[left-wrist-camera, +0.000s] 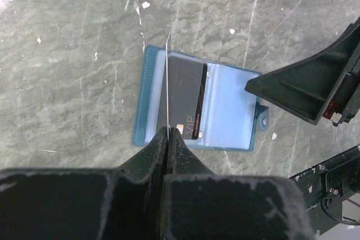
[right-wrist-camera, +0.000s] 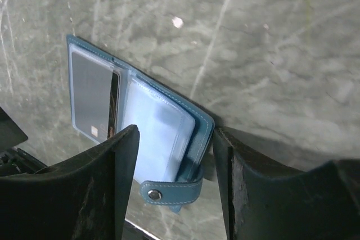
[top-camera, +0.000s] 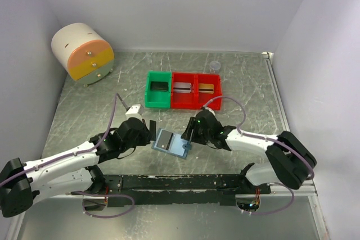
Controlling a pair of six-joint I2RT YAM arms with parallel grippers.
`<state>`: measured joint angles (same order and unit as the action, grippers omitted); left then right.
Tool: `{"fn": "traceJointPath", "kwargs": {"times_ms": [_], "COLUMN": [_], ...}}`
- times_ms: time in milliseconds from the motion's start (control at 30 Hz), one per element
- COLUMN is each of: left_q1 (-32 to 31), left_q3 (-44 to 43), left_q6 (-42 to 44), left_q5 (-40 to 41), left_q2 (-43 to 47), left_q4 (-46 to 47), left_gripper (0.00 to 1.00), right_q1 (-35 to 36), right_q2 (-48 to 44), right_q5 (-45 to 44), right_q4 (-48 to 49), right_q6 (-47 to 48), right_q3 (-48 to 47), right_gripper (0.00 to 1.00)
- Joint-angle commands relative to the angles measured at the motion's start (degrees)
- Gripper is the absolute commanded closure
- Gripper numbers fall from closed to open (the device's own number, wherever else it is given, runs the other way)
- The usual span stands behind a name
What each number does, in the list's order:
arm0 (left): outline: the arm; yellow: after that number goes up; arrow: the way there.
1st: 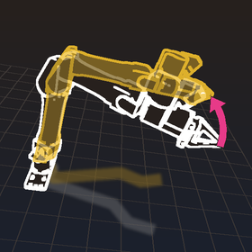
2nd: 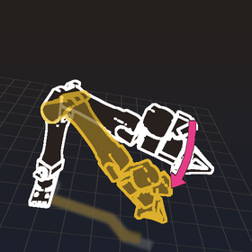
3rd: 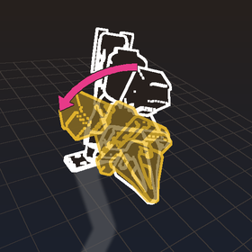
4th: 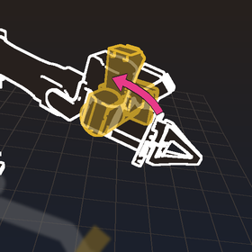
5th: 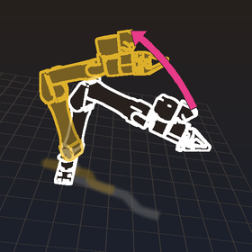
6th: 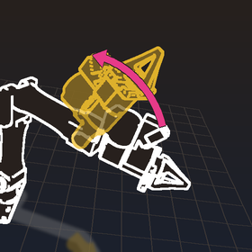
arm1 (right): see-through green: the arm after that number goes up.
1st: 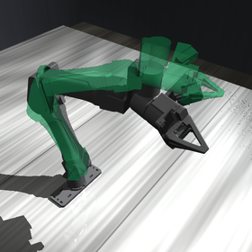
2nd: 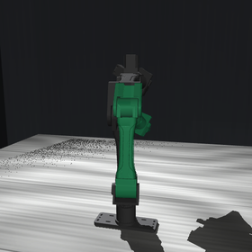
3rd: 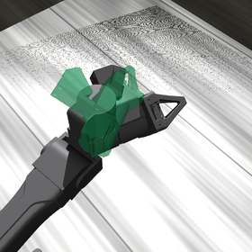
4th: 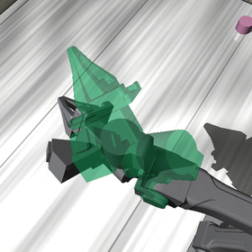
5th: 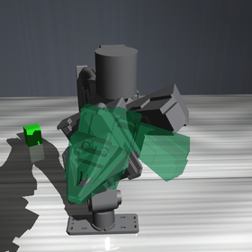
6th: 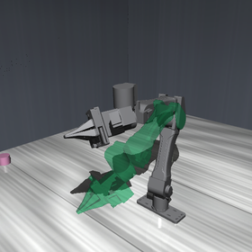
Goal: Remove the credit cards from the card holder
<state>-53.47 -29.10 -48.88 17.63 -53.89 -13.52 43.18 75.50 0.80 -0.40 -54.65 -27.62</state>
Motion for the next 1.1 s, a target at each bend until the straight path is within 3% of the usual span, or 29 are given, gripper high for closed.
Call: {"fn": "traceJointPath", "kwargs": {"times_ms": [0,100,267,467,533,633,700,767,933,1067], "left_q1": [0.7,0.9,1.0,1.0,1.0,1.1,1.0,1.0,1.1,1.1], "left_q3": [1.2,2.1,3.0,2.5,2.2,1.1,0.7,1.1,4.7,6.6], "left_q6": [-0.1,-0.3,-0.2,-0.6,-0.7,-1.0,-1.6,-2.4,-5.2,-7.6], "left_q5": [-1.5,-3.8,-5.5,-6.1,-6.3,-7.6,-8.7,-10.0,-13.5,-15.4], "left_q2": [1.1,2.2,4.6,5.8,6.0,6.1,6.7,7.9,10.2,11.7], "left_q4": [-1.7,-0.6,0.5,1.6,2.5,3.1,3.2,4.3,11.6,16.6], "left_gripper": [0.93,0.93,0.93,0.93,0.93,0.93,0.93,0.93,0.93,0.93], "right_q1": [-0.1,-0.1,-0.2,-0.1,-0.6,-2.1,-4.2,-5.2,-5.3,-5.4], "right_q2": [5.5,5.6,-2.1,-15.5,-17.9,-17.3,-15.3,-13.9,-15.7,-13.7], "right_q5": [1.2,-2.1,-11.1,-20.1,-21.5,-22.8,-19.5,-9.4,7.9,15.1], "right_q4": [-1.1,-5.5,-10.0,-2.8,-1.0,-5.7,-9.6,-9.1,5.3,11.5], "right_q6": [3.5,5.9,10.9,22.0,24.5,25.1,23.8,23.8,18.1,17.1], "right_q3": [-2.9,-6.1,-9.5,-8.6,-9.1,-13.5,-16.3,-16.2,-5.5,-3.2], "right_gripper": [0.45,0.46,0.45,0.41,0.32,0.22,0.19,0.19,0.19,0.20]}}
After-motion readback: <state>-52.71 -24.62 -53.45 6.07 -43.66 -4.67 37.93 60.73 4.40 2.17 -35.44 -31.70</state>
